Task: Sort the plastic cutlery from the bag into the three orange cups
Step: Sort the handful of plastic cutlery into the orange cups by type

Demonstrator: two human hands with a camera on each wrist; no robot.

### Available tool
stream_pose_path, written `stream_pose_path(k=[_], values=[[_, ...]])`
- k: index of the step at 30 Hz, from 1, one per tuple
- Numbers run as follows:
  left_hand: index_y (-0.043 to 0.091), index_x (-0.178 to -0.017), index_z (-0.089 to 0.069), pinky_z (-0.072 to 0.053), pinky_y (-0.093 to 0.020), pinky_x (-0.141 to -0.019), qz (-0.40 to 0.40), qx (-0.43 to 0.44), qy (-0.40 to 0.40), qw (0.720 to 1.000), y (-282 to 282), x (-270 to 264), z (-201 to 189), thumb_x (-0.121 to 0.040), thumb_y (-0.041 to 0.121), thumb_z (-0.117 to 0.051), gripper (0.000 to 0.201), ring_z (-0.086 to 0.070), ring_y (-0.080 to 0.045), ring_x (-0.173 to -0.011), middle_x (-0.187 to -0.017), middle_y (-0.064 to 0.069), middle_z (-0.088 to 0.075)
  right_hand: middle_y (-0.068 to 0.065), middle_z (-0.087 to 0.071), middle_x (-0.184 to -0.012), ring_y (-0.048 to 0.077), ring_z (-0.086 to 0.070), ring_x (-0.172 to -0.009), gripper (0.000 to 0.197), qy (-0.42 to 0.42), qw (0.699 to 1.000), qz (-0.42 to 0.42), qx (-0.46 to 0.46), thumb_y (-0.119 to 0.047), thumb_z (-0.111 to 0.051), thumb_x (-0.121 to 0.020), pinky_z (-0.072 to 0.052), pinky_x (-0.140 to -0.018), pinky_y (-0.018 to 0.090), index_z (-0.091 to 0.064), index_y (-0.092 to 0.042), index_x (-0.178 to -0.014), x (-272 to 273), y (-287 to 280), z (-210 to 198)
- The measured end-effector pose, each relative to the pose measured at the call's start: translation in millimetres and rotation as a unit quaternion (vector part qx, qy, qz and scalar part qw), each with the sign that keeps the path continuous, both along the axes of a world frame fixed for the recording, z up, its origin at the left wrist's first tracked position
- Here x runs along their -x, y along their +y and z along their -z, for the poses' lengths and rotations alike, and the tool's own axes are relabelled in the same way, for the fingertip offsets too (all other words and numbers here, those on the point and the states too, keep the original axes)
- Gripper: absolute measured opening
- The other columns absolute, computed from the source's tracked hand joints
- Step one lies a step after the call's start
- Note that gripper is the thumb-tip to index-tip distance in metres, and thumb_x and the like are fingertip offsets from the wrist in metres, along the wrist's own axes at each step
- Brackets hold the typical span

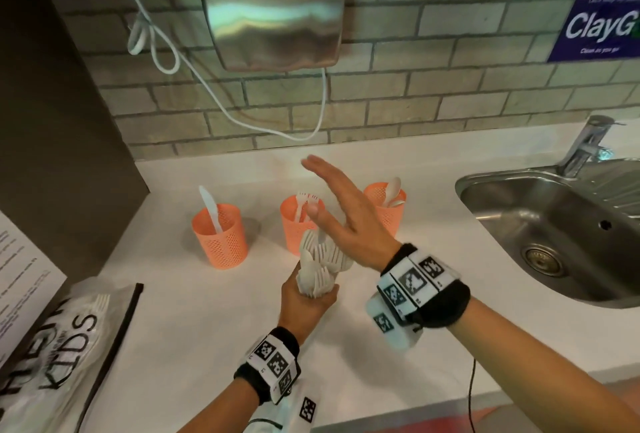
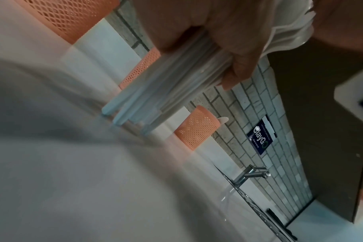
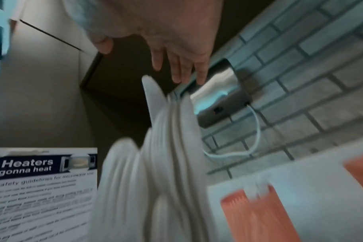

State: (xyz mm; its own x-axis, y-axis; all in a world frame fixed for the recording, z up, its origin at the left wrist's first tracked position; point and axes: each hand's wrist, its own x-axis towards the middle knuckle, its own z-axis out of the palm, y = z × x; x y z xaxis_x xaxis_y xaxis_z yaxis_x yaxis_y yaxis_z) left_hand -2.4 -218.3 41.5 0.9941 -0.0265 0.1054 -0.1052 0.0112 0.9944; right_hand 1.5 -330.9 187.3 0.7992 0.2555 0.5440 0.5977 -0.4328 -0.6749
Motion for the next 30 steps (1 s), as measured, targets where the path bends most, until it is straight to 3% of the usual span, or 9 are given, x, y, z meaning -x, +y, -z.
stream_pose_path(k=[5, 9, 11, 14, 18, 20, 23, 26, 30], values=[[0.020, -0.085, -0.061, -0.053, -0.020, -0.067, -0.028, 0.017, 0.001, 0.999, 9, 0, 2, -0.058, 0.012, -0.074, 0.031, -0.064, 0.000, -0.068, -0.080, 0.003, -0.068, 0.008, -0.019, -0.156, 0.020, -0.012, -0.146, 0.060, -0.017, 0.966, -0.046, 0.252, -0.048, -0.031, -0.093, -0.008, -0.119, 0.039, -0.034, -0.014, -0.143, -21, 28, -19], [0.020, -0.092, -0.058, -0.050, -0.011, -0.064, -0.009, 0.000, 0.007, 1.000, 3, 1, 4, -0.067, -0.005, -0.076, 0.040, -0.064, 0.010, -0.069, -0.084, 0.010, -0.065, 0.015, -0.032, -0.151, 0.027, -0.024, -0.142, 0.071, 0.077, 0.910, -0.089, 0.398, -0.058, -0.029, -0.087, -0.022, -0.116, 0.046, -0.047, -0.008, -0.134, -18, 28, 36], [0.018, -0.095, -0.056, -0.048, -0.006, -0.062, -0.001, -0.005, 0.013, 1.000, 0, 4, 4, -0.071, -0.012, -0.071, 0.042, -0.062, 0.013, -0.072, -0.086, 0.010, -0.062, 0.016, -0.041, -0.146, 0.028, -0.033, -0.138, 0.065, 0.089, 0.916, -0.085, 0.383, -0.055, -0.039, -0.087, -0.028, -0.113, 0.043, -0.054, -0.009, -0.129, -13, 24, 46], [0.019, -0.094, -0.060, -0.051, -0.014, -0.058, -0.013, 0.015, 0.033, 0.999, 0, 3, 6, -0.068, -0.008, -0.074, 0.040, -0.066, 0.001, -0.067, -0.083, 0.003, -0.068, 0.013, -0.048, -0.140, 0.024, -0.040, -0.133, 0.053, 0.044, 0.948, -0.069, 0.309, -0.051, -0.048, -0.088, -0.024, -0.112, 0.042, -0.058, -0.014, -0.124, -16, 21, 33], [0.000, -0.092, -0.065, -0.052, -0.012, -0.061, -0.068, 0.022, 0.052, 0.996, 1, -3, 10, -0.071, -0.007, -0.074, 0.024, -0.068, -0.007, -0.071, -0.084, -0.009, -0.069, 0.007, -0.056, -0.133, 0.018, -0.045, -0.129, 0.059, 0.043, 0.979, -0.026, 0.200, -0.062, -0.040, -0.082, -0.033, -0.108, 0.046, -0.059, -0.022, -0.121, -27, 15, 26], [-0.004, -0.100, -0.063, -0.052, -0.010, -0.063, -0.061, 0.016, 0.050, 0.997, -1, -5, 7, -0.072, -0.006, -0.073, 0.031, -0.068, -0.012, -0.078, -0.088, -0.009, -0.069, 0.008, -0.054, -0.135, 0.019, -0.047, -0.127, 0.057, 0.088, 0.976, -0.034, 0.199, -0.058, -0.048, -0.083, -0.037, -0.107, 0.043, -0.057, -0.020, -0.124, -26, 13, 32], [0.003, -0.105, -0.058, -0.045, -0.002, -0.060, -0.030, -0.012, 0.042, 0.999, -2, -7, 2, -0.071, -0.011, -0.071, 0.039, -0.062, 0.008, -0.073, -0.087, 0.004, -0.064, 0.003, -0.057, -0.130, 0.019, -0.054, -0.118, 0.059, 0.120, 0.955, -0.044, 0.268, -0.060, -0.057, -0.075, -0.043, -0.100, 0.038, -0.059, -0.023, -0.121, -21, 16, 50], [0.003, -0.102, -0.059, -0.047, -0.005, -0.062, -0.017, -0.042, 0.042, 0.998, -1, -12, 6, -0.068, -0.009, -0.072, 0.039, -0.067, 0.002, -0.082, -0.086, 0.001, -0.066, -0.004, -0.063, -0.113, 0.015, -0.060, -0.103, 0.065, 0.119, 0.961, -0.002, 0.251, -0.068, -0.045, -0.062, -0.047, -0.087, 0.029, -0.067, -0.027, -0.107, -24, 18, 59], [0.020, -0.096, -0.054, -0.046, -0.002, -0.066, 0.009, -0.074, 0.034, 0.997, -2, -16, 10, -0.067, -0.006, -0.076, 0.044, -0.061, 0.016, -0.076, -0.087, 0.010, -0.062, -0.007, -0.066, -0.100, 0.013, -0.063, -0.089, 0.058, 0.082, 0.973, 0.045, 0.211, -0.062, -0.041, -0.060, -0.045, -0.074, 0.024, -0.071, -0.024, -0.092, -22, 16, 68]])
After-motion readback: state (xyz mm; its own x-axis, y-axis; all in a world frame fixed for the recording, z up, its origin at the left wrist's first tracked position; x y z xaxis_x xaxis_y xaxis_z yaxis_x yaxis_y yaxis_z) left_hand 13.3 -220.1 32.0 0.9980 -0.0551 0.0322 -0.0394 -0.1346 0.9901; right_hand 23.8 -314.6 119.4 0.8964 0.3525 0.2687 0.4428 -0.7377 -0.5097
